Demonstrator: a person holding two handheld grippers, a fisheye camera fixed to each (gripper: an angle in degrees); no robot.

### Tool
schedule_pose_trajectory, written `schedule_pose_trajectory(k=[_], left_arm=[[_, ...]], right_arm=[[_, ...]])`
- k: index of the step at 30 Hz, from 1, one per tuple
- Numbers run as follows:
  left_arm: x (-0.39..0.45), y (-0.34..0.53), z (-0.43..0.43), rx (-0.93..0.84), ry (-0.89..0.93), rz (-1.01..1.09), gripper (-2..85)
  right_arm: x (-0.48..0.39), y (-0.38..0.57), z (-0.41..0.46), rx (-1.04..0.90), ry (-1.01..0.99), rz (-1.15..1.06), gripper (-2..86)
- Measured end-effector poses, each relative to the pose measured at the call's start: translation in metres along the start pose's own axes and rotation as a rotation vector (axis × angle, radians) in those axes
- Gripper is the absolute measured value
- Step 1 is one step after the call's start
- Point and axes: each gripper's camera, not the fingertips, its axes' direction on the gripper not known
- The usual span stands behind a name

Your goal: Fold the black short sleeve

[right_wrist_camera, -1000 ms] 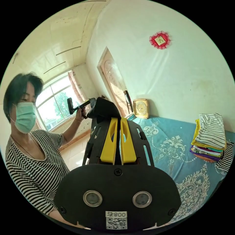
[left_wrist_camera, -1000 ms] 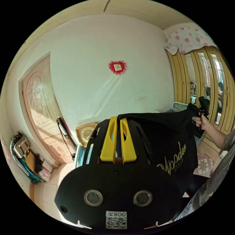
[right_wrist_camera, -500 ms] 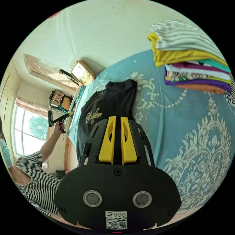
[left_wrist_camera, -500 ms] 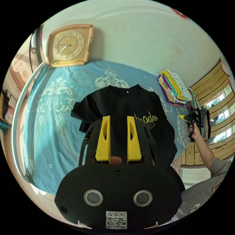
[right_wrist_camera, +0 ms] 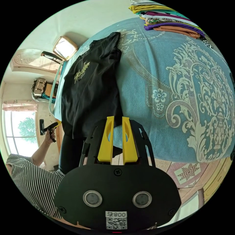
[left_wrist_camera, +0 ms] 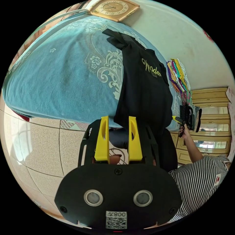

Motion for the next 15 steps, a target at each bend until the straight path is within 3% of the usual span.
schedule_pose_trajectory(k=[4,10,15], left_arm=[[-0.022,-0.011,0.005,0.008,-0.069,-0.027,6.3],[-0.061,-0.020,0.003,0.039,0.034,-0.061,2.5],[-0.093,-0.012,-0.042,0.170,0.089,-0.048,1.9]], right_arm=[[0.000,-0.017,0.002,-0.009,0.036,0.006,6.7],[-0.002,-0.035,0.006,-0.041,0.092,0.004,2.7],[-0.001,-0.033,-0.008,-0.074,0.053,-0.020,1.0]])
